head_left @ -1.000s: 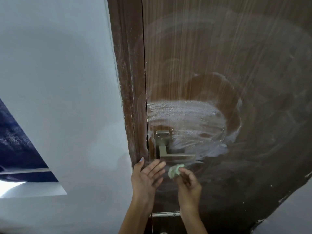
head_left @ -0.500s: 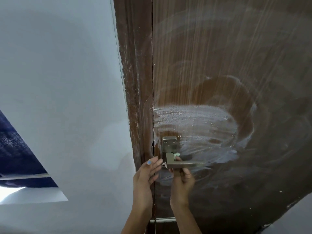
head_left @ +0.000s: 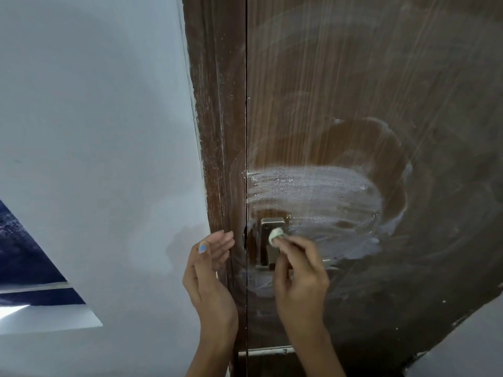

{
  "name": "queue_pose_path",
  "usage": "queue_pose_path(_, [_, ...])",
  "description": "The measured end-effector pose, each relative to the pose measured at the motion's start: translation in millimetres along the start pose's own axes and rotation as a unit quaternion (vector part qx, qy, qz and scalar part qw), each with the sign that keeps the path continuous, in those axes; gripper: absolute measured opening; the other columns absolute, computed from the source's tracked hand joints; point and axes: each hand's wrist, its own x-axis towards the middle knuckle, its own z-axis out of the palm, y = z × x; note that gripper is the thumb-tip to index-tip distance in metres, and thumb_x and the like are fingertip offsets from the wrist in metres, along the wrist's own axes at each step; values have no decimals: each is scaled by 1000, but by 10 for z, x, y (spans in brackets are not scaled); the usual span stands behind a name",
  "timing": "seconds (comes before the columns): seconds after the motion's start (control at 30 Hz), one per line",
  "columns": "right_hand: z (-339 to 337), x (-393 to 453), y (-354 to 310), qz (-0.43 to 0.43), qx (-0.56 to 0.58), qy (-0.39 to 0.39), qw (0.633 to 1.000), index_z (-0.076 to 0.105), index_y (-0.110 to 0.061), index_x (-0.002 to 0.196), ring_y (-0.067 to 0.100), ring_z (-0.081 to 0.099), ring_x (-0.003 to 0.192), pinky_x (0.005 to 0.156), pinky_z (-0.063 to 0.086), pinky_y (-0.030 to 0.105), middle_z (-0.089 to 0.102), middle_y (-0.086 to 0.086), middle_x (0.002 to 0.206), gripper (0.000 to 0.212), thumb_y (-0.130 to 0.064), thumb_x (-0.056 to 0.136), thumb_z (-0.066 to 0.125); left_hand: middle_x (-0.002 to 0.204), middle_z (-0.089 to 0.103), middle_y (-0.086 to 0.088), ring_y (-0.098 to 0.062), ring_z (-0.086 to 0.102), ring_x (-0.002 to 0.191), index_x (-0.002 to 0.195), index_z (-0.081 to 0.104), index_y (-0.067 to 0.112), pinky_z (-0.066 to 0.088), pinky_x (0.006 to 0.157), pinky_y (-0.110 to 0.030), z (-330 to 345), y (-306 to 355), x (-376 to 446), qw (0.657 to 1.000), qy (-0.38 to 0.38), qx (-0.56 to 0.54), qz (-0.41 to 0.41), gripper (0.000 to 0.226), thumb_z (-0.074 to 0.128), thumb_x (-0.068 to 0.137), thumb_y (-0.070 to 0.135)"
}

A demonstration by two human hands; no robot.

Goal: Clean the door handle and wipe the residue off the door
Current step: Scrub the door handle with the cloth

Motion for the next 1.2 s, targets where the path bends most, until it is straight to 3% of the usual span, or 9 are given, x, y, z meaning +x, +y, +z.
queue_pose_path(0.2, [159,101,79,-2,-93,-50,994,67,-2,110,22,64,97,81,57,34,64,14,108,27,-1,83,63,91,72,-7,-27,67,94,88,66,12,50,81,-27,-28,-51,-8,999,2,25,-27,38,31,101,17])
queue_pose_path(0.37, [171,19,84,-29,-123,-119,985,74,-4,92,18,64,86,76,57,29,69,8,93,22,3,71,74,92,71,-8,-24,67,92,89,65,11,50,83,-28,-30,-44,24,999,-3,30,-23,37,30,101,17])
queue_pose_path(0.47, [155,38,94,21,-120,-71,990,72,-2,90,17,63,84,73,58,30,67,9,92,16,1,74,71,92,72,-7,-23,68,92,90,65,12,50,82,-27,-70,-50,38,999,-1,34,-18,37,30,101,17])
queue_pose_path(0.57, [183,32,74,11,-114,-25,993,71,2,97,18,62,92,86,52,25,67,12,98,21,1,76,70,92,72,-6,-24,68,93,90,65,12,49,82,-29,-123,-62,69,999,2,38,-14,38,29,101,16])
queue_pose_path(0.63, [233,-13,44,-28,-121,-66,990,71,2,96,20,62,92,88,50,26,67,12,97,22,3,74,72,92,72,-6,-25,67,93,89,65,12,49,81,-29,-139,-75,78,999,4,39,-22,38,29,101,15])
queue_pose_path(0.73, [256,-32,23,-47,-136,-140,980,73,-1,85,19,62,82,74,55,27,67,9,89,14,3,72,72,92,72,-6,-23,67,92,88,65,13,49,81,-28,-125,-86,78,999,-3,43,-23,38,29,101,15])
queue_pose_path(0.93, [196,58,86,36,-130,-21,991,72,0,84,15,60,85,76,52,21,65,7,91,11,0,73,71,89,73,-2,-22,68,91,87,66,14,49,81,-29,-177,-84,98,998,-14,52,-14,39,30,102,18])
queue_pose_path(1.03, [277,-20,40,0,-120,-60,991,73,0,89,16,60,88,86,46,16,66,8,93,19,4,71,73,89,73,-3,-22,68,91,86,65,13,48,81,-30,-168,-97,97,998,-27,62,-19,39,30,101,19])
queue_pose_path(1.2, [204,57,-14,19,-124,-124,984,71,-4,79,14,59,83,73,50,18,66,4,87,16,8,70,70,87,74,0,-17,68,89,87,67,12,48,80,-27,-127,-82,50,992,-71,101,1,39,31,101,19])
